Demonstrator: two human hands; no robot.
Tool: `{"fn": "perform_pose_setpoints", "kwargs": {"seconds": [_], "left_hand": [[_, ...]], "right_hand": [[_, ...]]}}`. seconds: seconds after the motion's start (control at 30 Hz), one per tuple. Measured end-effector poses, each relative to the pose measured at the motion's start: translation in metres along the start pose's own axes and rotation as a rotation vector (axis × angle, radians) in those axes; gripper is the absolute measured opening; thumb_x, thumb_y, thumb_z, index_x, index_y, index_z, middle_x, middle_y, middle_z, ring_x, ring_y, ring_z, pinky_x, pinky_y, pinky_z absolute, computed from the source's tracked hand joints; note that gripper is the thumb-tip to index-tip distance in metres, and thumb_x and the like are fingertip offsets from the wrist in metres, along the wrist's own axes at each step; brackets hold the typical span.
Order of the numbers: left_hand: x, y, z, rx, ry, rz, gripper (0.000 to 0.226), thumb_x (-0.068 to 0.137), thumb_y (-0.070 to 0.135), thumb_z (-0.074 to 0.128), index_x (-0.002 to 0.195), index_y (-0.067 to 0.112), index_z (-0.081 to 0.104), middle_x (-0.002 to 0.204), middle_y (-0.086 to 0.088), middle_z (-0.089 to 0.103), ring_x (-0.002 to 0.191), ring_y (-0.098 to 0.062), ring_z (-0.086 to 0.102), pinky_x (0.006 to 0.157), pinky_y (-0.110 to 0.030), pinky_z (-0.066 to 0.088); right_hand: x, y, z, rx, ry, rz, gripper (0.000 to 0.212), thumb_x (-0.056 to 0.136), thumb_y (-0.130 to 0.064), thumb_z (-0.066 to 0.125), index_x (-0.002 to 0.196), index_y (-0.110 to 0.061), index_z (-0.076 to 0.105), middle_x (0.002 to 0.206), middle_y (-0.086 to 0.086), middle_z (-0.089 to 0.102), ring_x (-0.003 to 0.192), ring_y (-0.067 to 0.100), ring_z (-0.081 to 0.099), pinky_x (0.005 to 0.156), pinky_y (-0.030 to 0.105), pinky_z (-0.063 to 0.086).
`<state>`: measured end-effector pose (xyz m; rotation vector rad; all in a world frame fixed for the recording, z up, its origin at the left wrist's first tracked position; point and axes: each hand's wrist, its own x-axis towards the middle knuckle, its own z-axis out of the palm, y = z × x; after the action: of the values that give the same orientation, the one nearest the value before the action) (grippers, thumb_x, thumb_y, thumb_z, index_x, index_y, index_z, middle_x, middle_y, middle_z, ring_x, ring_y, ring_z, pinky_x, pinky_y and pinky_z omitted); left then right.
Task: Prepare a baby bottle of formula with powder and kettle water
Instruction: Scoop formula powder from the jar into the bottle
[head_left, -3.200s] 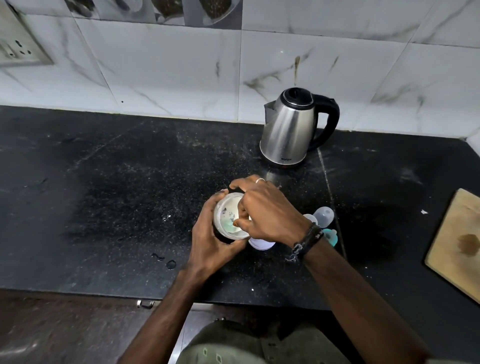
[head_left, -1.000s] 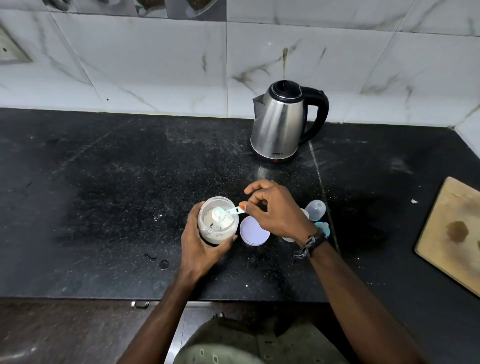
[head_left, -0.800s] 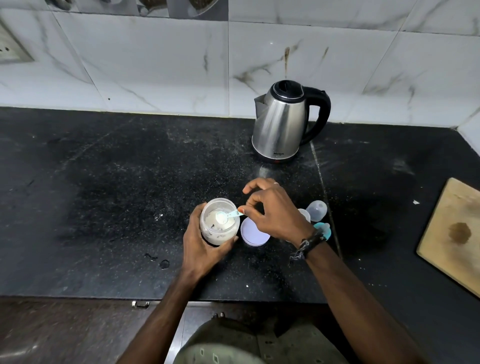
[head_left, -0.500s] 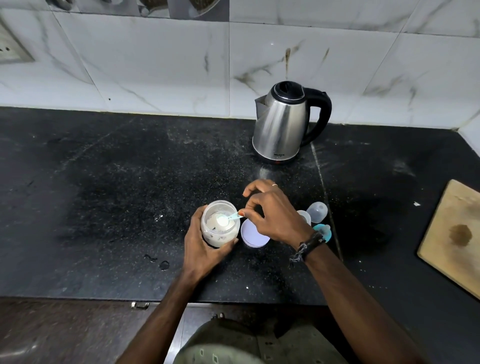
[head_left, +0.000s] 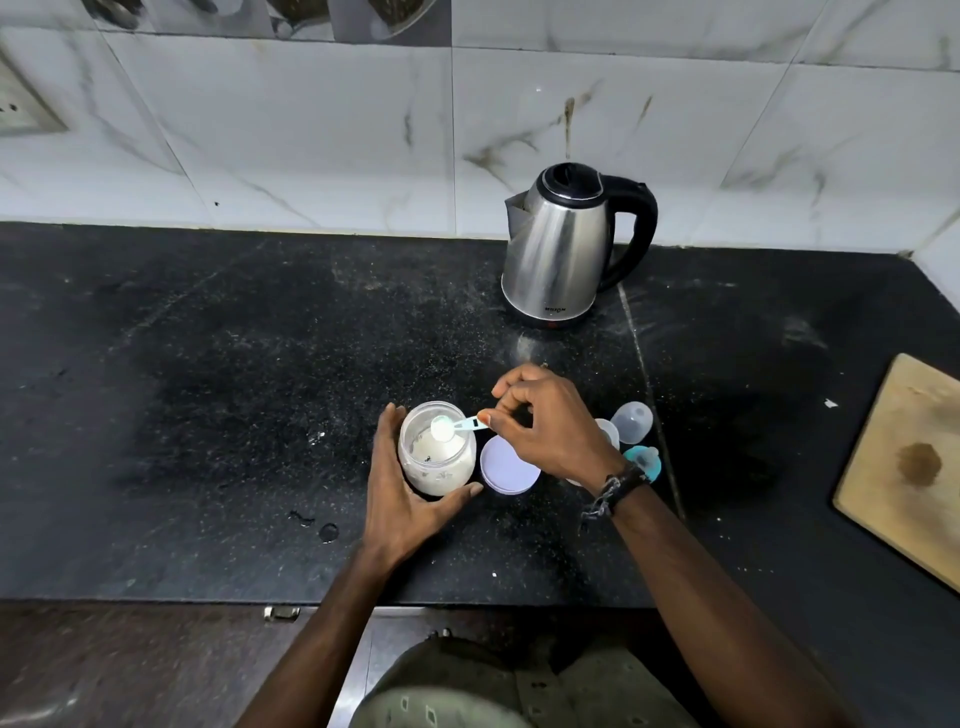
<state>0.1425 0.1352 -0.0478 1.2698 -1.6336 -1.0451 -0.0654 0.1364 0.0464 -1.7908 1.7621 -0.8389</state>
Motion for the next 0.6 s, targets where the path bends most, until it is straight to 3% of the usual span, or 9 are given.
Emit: {"fn": "perform_pose_setpoints", "kwargs": {"seconds": [0.1,0.27,0.37,0.5,0.6], "left_hand": [[0.0,0.007,0.001,0.011,0.068,0.058,0.137,0.058,0.056,0.092,0.162,0.014,0.015,0.168,-0.002,0.025,0.157,-0.017,0.026,0.124,-0.054,0.029],[0.007,0.037,0.004,0.02,0.145,0.226,0.129,0.064,0.058,0.089,0.162,0.022,0.013,0.169,-0.01,0.021,0.159,-0.031,0.016,0.124,-0.063,0.022],[0.011,0.057,0.01,0.032,0.158,0.304,0.126,0.065,0.053,0.089,0.161,0.024,0.013,0.168,-0.013,0.023,0.159,-0.035,0.016,0.124,-0.063,0.022],[0.012,0.078,0.026,0.037,0.122,0.365,0.123,0.069,0.048,0.087,0.162,0.021,0.012,0.167,-0.014,0.026,0.158,-0.037,0.018,0.124,-0.062,0.023],[0.009,0.09,0.043,0.01,0.062,0.382,0.12,0.07,0.05,0.086,0.161,0.025,0.01,0.168,-0.015,0.024,0.159,-0.037,0.016,0.126,-0.058,0.019]], "right_hand": [[-0.002,0.002,-0.004,0.077,0.027,0.03,0.019,0.085,-0.026,0.079,0.07,-0.015,0.072,0.1,-0.002,0.066,0.07,-0.007,0.056,0.067,0.012,0.036],[-0.005,0.004,-0.018,0.279,0.085,0.103,0.017,0.085,-0.022,0.079,0.075,-0.009,0.077,0.098,-0.001,0.069,0.074,0.003,0.06,0.068,0.028,0.05],[-0.011,0.006,-0.032,0.368,0.136,0.114,0.016,0.086,-0.019,0.078,0.075,-0.007,0.076,0.097,0.001,0.071,0.078,0.002,0.063,0.071,0.021,0.049],[-0.022,0.013,-0.056,0.434,0.194,0.145,0.016,0.087,-0.015,0.077,0.075,-0.005,0.075,0.1,0.005,0.073,0.085,0.007,0.067,0.079,0.022,0.051],[-0.036,0.023,-0.076,0.476,0.257,0.174,0.019,0.088,-0.011,0.075,0.072,-0.001,0.072,0.099,0.005,0.073,0.079,0.003,0.066,0.073,0.018,0.049]]}}
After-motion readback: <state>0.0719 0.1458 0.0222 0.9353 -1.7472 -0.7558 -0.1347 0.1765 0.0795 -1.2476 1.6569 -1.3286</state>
